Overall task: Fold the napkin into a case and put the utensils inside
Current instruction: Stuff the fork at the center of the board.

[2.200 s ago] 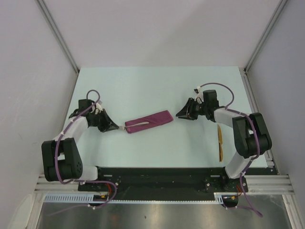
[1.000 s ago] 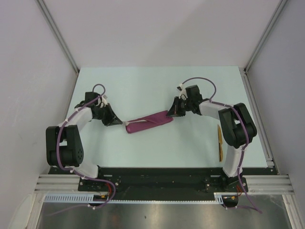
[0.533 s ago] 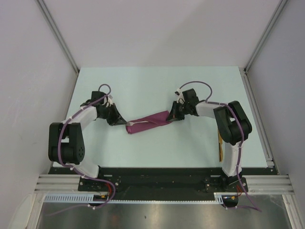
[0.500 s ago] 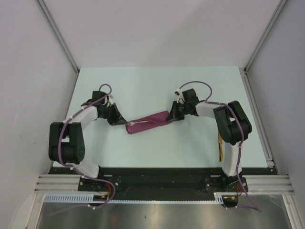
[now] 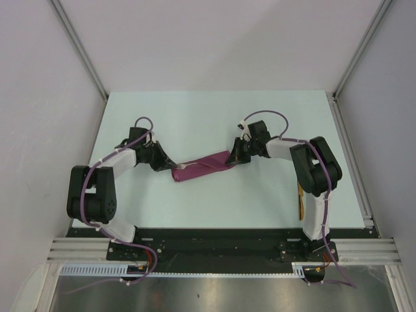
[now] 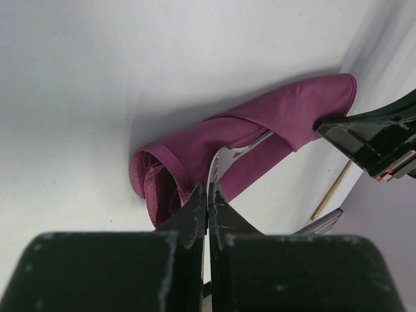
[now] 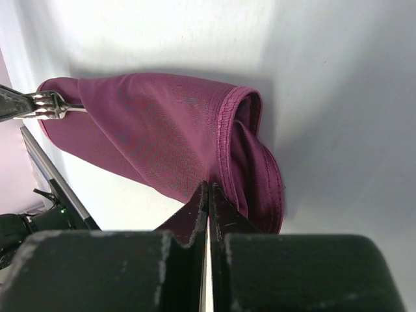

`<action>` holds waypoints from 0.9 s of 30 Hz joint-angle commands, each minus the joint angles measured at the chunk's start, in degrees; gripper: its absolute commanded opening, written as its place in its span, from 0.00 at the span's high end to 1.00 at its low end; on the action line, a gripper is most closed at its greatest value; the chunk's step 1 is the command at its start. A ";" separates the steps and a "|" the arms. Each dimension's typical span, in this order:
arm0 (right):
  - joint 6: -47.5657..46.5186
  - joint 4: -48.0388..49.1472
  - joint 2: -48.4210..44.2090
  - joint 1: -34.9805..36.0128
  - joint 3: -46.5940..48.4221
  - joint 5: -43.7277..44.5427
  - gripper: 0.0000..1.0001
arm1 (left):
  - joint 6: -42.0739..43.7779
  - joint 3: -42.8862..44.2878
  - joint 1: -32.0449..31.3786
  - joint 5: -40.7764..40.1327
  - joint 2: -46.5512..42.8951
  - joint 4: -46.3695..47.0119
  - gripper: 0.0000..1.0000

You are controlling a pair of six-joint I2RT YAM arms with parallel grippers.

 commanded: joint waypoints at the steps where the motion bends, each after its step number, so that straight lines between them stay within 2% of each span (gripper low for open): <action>1: -0.90 -0.36 1.98 -0.04 0.89 2.67 1.00 | -3.95 -1.49 -1.28 -1.42 -1.75 5.72 1.00; 15: -1.08 -0.18 2.60 0.05 1.24 2.31 1.00 | -5.89 1.66 -4.71 0.34 3.96 9.60 1.00; 22: -1.17 -0.36 2.77 0.05 1.42 2.14 1.00 | -1.41 5.18 -4.71 -1.69 5.99 5.20 1.00; 26: -1.25 -0.71 2.95 0.31 2.03 2.31 1.00 | -0.26 5.62 -4.71 -1.86 6.78 5.38 0.89; 27: -1.25 -0.88 2.95 0.40 2.30 2.31 1.00 | 0.26 6.41 -4.71 -2.21 7.04 4.42 0.78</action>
